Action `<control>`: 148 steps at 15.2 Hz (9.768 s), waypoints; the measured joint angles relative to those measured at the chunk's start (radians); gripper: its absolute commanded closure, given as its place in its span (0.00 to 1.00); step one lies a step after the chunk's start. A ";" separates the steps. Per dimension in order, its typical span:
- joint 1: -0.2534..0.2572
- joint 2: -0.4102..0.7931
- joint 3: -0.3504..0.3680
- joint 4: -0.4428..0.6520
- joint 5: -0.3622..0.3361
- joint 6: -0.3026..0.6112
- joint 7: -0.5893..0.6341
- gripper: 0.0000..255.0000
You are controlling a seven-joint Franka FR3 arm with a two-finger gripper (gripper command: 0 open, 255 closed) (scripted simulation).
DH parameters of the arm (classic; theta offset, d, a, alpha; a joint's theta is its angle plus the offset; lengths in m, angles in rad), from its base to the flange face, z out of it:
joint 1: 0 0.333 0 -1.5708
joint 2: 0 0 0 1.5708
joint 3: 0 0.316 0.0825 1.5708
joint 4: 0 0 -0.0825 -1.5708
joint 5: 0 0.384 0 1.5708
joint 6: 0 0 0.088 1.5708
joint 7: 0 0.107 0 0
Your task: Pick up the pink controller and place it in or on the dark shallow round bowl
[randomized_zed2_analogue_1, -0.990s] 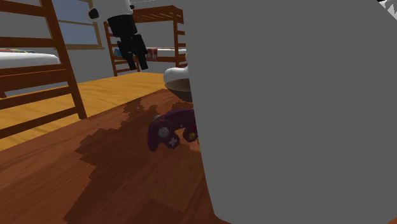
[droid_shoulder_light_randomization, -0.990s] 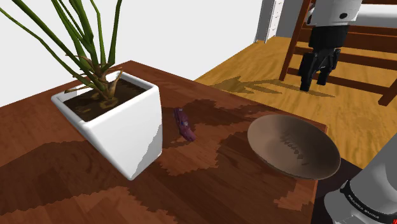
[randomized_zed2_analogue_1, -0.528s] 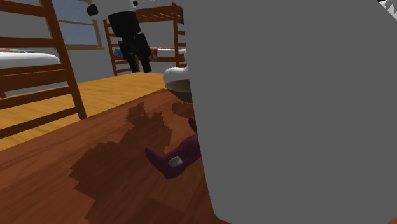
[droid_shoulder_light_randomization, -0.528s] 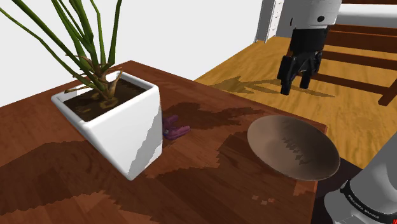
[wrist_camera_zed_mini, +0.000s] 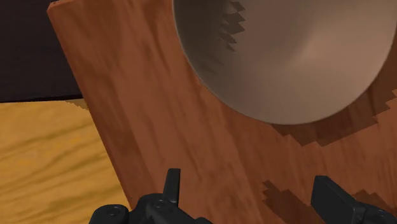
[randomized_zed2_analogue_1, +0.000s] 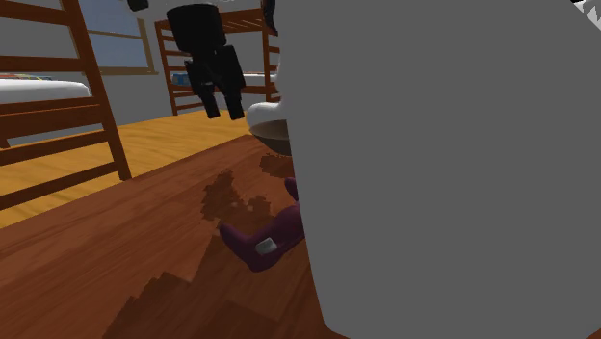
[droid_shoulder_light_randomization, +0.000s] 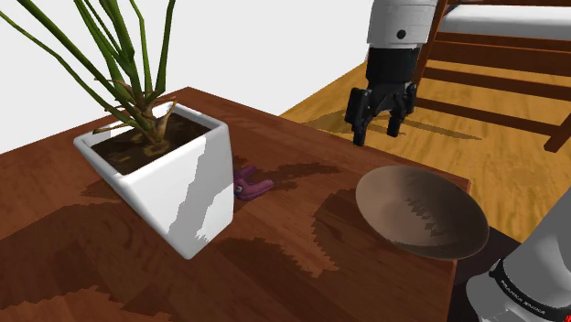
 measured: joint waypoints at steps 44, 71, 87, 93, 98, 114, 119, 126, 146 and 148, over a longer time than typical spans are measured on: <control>0.086 0.597 0.289 0.469 -0.177 0.226 0.466 0.00; 0.166 0.830 0.289 0.703 -0.313 0.108 0.649 1.00; 0.199 0.871 0.294 0.950 -0.333 -0.099 0.673 1.00; 0.224 0.907 0.294 1.080 -0.350 -0.196 0.688 1.00; 0.176 0.798 0.303 0.976 -0.300 -0.192 0.670 1.00; 0.087 0.037 0.164 0.227 0.013 -0.158 0.430 1.00; 0.111 -0.130 0.109 0.088 0.037 -0.194 0.386 1.00; 0.120 -0.169 0.120 -0.033 0.053 -0.113 0.369 1.00; 0.125 -0.186 0.128 -0.108 0.062 -0.054 0.355 0.00; 0.118 -0.166 0.116 -0.037 0.049 -0.105 0.361 0.00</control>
